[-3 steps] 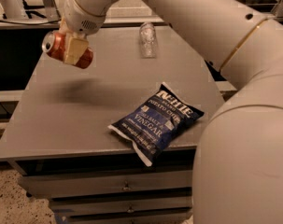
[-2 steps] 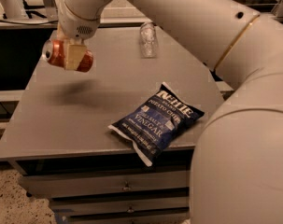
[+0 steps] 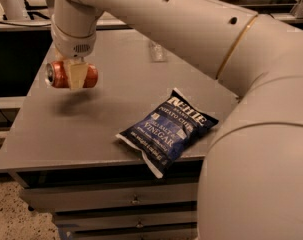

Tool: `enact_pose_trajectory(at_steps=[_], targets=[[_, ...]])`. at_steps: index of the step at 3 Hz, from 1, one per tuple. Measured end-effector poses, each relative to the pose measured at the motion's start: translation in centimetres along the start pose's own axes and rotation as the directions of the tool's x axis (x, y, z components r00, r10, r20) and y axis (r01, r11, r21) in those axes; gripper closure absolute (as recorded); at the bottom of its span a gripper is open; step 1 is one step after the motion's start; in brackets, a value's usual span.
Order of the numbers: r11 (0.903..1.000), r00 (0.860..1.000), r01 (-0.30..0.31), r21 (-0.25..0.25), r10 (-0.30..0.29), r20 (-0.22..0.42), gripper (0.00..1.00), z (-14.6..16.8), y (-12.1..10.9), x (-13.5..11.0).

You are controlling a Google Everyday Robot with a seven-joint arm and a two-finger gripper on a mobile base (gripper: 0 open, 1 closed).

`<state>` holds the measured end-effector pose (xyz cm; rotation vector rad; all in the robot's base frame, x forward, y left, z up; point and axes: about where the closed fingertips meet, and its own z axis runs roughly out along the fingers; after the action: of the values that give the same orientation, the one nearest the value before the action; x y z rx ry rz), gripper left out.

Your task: Knock coke can over

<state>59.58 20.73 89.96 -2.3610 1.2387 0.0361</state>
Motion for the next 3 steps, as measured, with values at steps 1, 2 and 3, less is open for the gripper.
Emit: enact_pose_trajectory(at_steps=[1, 2, 3], targets=[[0.9961, 0.996, 0.078, -0.041, -0.08, -0.038, 1.0, 1.6, 1.2, -0.7], [0.9887, 0.989, 0.131, -0.073, -0.135, -0.056, 0.81, 2.6, 2.2, -1.2], [0.9801, 0.982, 0.173, -0.097, -0.179, -0.053, 0.58, 3.2, 2.9, -1.6]])
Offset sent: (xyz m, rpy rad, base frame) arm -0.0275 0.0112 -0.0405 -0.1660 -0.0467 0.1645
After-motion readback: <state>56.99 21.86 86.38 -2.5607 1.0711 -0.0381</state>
